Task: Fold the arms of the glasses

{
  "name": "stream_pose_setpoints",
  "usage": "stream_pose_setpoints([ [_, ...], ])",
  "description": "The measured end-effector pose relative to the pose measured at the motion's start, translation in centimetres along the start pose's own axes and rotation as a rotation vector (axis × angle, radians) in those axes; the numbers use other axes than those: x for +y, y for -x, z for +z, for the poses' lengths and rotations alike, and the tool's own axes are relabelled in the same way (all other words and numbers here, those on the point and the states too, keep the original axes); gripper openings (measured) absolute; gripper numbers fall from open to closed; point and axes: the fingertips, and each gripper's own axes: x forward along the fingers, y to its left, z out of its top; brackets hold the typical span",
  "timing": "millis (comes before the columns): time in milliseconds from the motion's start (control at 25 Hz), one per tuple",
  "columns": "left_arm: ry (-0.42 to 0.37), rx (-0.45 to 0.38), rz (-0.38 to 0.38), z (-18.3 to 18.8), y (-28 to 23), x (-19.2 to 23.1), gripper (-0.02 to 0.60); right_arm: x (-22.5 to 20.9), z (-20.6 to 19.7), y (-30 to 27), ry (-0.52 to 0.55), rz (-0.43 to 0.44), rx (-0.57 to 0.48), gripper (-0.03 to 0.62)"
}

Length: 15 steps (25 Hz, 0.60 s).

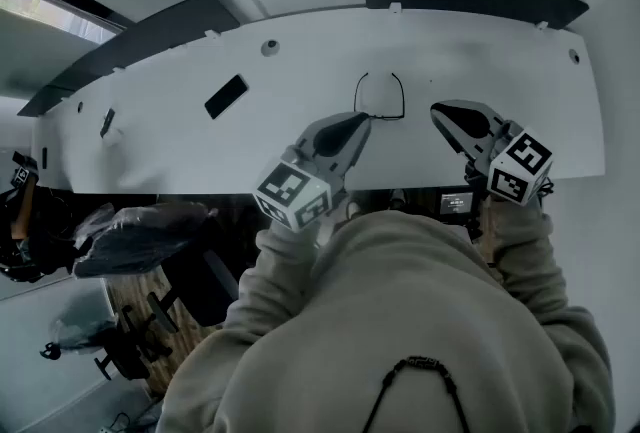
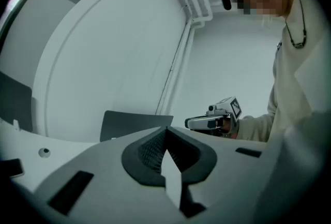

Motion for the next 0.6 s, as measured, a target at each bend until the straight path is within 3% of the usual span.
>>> stream_pose_setpoints([
  [600,0.008,0.006,0.038,-0.3,0.1,1.4,0.005,-0.6,-0.9,-1.6,0.049,0.038,0.067,0.020],
])
